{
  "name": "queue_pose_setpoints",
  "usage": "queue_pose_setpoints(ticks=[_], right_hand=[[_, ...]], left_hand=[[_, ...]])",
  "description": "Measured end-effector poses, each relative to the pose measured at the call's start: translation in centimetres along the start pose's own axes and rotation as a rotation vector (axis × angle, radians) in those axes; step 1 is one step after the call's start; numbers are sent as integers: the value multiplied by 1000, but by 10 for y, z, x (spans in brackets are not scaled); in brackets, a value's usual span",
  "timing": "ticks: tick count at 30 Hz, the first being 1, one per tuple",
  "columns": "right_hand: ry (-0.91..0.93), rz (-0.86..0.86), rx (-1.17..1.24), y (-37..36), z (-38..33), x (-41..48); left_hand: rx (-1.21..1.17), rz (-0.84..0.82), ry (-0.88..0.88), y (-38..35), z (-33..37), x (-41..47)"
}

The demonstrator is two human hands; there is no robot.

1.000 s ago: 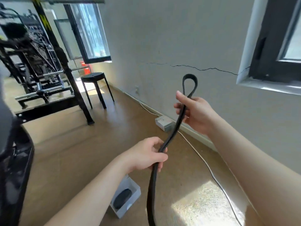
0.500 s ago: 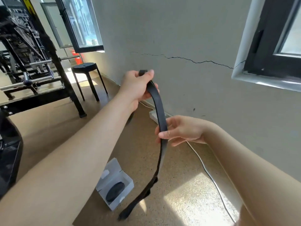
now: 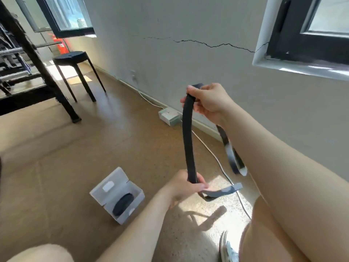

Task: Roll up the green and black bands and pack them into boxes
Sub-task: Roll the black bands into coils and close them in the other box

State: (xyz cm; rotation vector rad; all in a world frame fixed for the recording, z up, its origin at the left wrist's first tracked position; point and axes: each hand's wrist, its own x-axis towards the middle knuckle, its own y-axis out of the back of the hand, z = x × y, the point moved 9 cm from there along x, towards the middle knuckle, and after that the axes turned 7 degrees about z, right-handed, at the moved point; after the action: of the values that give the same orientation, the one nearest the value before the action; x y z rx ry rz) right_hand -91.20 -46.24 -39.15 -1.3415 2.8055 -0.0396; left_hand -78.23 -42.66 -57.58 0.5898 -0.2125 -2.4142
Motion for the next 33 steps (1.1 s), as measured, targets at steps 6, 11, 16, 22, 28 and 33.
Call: queue_pose_setpoints(ticks=[6,11,16,22,28,33], right_hand=[[-218,-95,-538,34,44,10],[-418,-667,-463,-7,70,-38],[-398,-853,-459,-17,75,-52],[-369,-832,-526,-17,81,-52],[-180,-368,-15,-16,33,-16],[-195,-133,139,-11,31,-7]], left_hand=[[-354,148,-48,47,38,-4],[-587,127,-83,59,80,-3],[-652,90,-62,63,88,-6],[-920,339,-97,113,88,-11],[-414,196,-61,100,82,-23],[66,41,-52,49,63,-42]])
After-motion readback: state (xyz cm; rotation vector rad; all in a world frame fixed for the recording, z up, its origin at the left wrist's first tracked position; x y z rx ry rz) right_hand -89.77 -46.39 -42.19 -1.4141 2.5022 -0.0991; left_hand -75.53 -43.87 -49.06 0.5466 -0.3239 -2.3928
